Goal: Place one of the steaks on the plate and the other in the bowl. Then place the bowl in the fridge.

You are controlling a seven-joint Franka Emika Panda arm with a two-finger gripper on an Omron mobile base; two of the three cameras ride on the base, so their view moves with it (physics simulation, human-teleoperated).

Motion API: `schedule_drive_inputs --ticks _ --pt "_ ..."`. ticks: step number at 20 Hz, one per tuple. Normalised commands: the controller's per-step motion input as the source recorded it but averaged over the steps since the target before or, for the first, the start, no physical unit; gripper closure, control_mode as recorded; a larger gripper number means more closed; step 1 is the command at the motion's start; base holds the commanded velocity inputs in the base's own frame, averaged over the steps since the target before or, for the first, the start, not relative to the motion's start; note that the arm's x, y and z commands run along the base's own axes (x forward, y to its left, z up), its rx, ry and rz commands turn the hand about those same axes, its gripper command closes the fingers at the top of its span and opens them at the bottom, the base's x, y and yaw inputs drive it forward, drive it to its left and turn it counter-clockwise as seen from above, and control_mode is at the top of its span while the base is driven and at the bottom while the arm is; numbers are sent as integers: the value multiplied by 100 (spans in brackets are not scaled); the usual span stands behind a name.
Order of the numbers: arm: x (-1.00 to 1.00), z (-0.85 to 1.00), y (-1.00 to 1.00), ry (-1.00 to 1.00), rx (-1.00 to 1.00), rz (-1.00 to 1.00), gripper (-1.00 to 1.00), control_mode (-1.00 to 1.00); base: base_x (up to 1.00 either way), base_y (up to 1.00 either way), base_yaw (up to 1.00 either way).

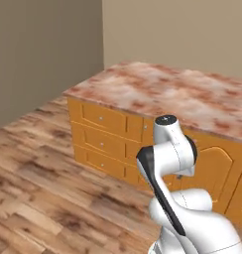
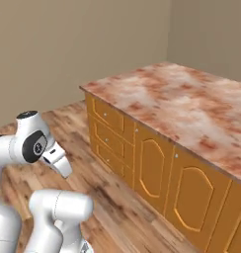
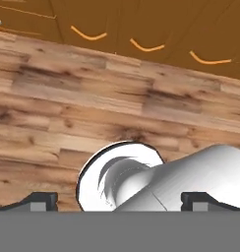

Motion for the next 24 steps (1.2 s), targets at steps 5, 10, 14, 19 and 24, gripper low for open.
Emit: schedule_drive_inputs --ticks 5,10,14,19,24 --pt "0 0 0 0 0 0 -100 100 0 -75 -79" --pt "0 0 0 0 0 0 -100 100 15 -84 -69" --pt "0 0 0 0 0 0 -100 100 38 -91 -57" --pt "0 0 0 0 0 0 -100 100 44 -93 -54" --pt "0 0 0 0 0 0 -100 100 54 -95 -51"
